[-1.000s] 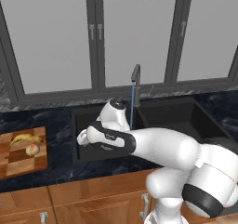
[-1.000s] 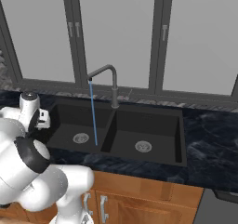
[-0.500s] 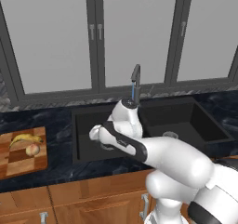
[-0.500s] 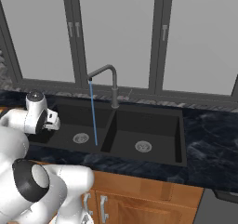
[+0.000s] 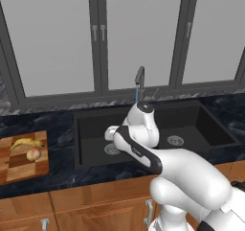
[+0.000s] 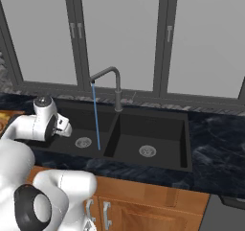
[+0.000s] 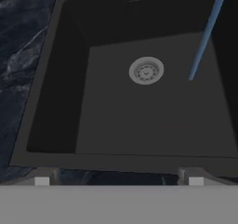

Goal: Pick the banana, peach from the sink and place them on the cutting board to airdry. Then turn off the sink faucet.

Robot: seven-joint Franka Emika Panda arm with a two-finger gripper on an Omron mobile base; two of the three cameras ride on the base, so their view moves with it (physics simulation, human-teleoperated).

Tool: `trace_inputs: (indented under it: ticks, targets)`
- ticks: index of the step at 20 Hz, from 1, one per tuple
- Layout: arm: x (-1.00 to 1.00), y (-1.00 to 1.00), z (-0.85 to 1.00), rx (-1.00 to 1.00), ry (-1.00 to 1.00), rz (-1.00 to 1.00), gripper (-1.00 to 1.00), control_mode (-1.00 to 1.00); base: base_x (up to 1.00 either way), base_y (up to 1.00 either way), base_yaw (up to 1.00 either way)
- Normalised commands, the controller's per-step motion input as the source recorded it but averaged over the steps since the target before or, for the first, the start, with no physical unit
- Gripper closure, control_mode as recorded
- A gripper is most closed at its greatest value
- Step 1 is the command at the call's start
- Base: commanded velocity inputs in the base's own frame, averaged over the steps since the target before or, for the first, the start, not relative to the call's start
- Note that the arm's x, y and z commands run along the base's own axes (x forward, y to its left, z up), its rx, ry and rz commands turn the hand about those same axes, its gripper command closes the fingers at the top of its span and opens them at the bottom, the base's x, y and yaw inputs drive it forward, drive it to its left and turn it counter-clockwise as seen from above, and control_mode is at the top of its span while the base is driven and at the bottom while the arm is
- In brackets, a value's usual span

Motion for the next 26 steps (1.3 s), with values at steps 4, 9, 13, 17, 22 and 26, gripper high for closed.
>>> trace_inputs:
  ticks: [4,9,13,17,22,26]
  targets:
    - [0.03,-0.49,0.03,0.00,0.01,-0.13,-1.00,-1.00,0.00,0.00,0.00]
    - [0.04,-0.52,0.00,0.00,0.03,-0.08,-1.00,-1.00,0.00,0.00,0.00]
    - [0.05,-0.53,0.02,0.00,0.04,-0.07,-1.00,-1.00,0.00,0.00,0.00]
    - [0.03,-0.51,0.04,0.00,0.00,-0.08,-1.00,-1.00,0.00,0.00,0.00]
    - [0.07,-0.43,0.04,0.00,0.00,-0.07,-1.00,-1.00,0.00,0.00,0.00]
    - [0.10,-0.41,0.01,0.00,0.00,-0.07,-1.00,-1.00,0.00,0.00,0.00]
